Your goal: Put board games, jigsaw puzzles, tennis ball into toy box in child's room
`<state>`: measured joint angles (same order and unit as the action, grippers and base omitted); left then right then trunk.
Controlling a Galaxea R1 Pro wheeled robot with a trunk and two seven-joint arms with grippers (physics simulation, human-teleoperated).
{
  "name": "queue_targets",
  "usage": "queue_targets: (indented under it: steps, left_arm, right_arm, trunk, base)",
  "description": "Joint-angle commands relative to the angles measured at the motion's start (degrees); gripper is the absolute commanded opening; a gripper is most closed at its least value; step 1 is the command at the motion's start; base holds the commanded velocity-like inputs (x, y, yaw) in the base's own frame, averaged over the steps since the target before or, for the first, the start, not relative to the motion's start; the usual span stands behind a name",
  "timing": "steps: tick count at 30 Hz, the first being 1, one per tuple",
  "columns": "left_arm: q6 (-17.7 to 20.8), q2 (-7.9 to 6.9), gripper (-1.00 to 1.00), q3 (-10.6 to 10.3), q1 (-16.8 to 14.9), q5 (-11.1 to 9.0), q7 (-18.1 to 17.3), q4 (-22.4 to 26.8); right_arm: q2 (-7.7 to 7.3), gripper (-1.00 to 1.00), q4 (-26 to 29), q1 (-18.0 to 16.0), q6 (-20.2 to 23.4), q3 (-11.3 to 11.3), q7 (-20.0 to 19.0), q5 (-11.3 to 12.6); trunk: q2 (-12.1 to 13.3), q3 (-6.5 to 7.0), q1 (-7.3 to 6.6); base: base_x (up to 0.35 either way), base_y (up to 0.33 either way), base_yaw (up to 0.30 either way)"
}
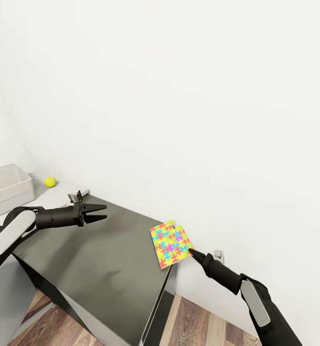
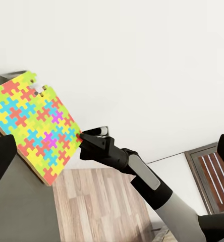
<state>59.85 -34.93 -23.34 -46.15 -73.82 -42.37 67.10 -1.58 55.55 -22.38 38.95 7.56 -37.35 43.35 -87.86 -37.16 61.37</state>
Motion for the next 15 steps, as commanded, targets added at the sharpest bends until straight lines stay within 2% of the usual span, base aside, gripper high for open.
queue_targets:
  steps: [1, 3, 15]
  left_arm:
    - [0.1, -0.06, 1.00, -0.1, -0.1, 0.0, -0.3, 0.0]
    - [0.1, -0.05, 1.00, -0.1, -0.1, 0.0, -0.3, 0.0]
    - [0.1, -0.10, 1.00, 0.0, -0.1, 0.0, -0.3, 0.0]
  right_arm:
    - [0.00, -1.00, 0.0, 0.0, 0.3, 0.1, -0.1, 0.1]
    - [0.00, -1.00, 0.0, 0.0, 0.3, 0.1, -0.1, 0.2]
    - [0.08, -1.00, 0.1, 0.0, 0.5, -0.1, -0.1, 0.3]
  trunk:
    - [0.0, -0.05, 0.00]
    - [0.0, -0.05, 0.00]
    - [4.8, 2.10, -2.64]
  base:
    - [0.000, 0.000, 0.000]
    - [0.000, 0.000, 0.000]
    - [0.000, 0.000, 0.000]
